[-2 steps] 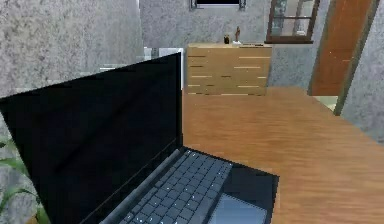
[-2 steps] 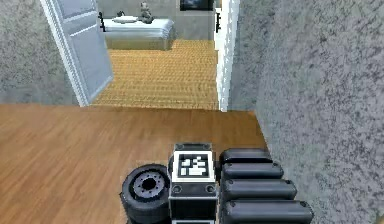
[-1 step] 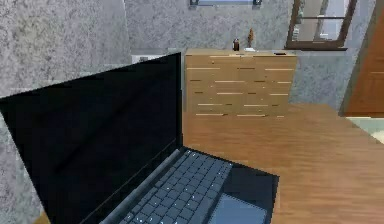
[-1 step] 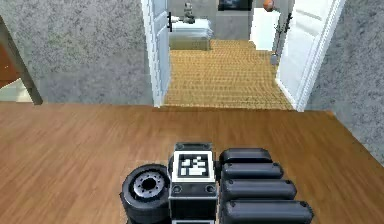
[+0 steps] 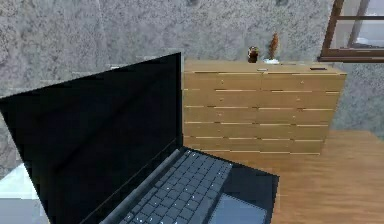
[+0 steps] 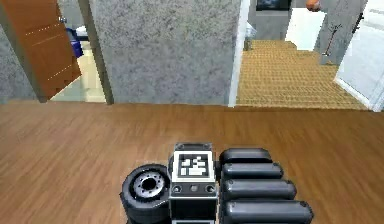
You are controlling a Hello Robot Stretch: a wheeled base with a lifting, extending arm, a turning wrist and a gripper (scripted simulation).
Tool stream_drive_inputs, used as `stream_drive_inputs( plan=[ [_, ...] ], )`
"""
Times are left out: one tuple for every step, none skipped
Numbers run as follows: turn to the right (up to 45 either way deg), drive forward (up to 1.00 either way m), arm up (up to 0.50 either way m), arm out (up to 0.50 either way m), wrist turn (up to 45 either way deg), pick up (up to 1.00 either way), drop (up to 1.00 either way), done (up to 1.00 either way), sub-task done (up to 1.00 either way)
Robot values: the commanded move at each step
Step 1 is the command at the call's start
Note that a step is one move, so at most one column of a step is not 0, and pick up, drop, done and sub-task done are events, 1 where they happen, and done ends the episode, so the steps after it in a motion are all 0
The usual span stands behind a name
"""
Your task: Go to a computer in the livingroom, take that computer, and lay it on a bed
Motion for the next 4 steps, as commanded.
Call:
stream_drive_inputs(
  plan=[
    [0.0, 1.0, 0.0, 0.0, 0.0, 0.0, 0.0, 0.0, 0.0],
    [3.0, 0.0, 0.0, 0.0, 0.0, 0.0, 0.0, 0.0, 0.0],
    [0.0, 0.6, 0.0, 0.0, 0.0, 0.0, 0.0, 0.0, 0.0],
    [45.0, 0.0, 0.0, 0.0, 0.0, 0.0, 0.0, 0.0, 0.0]
  ],
)
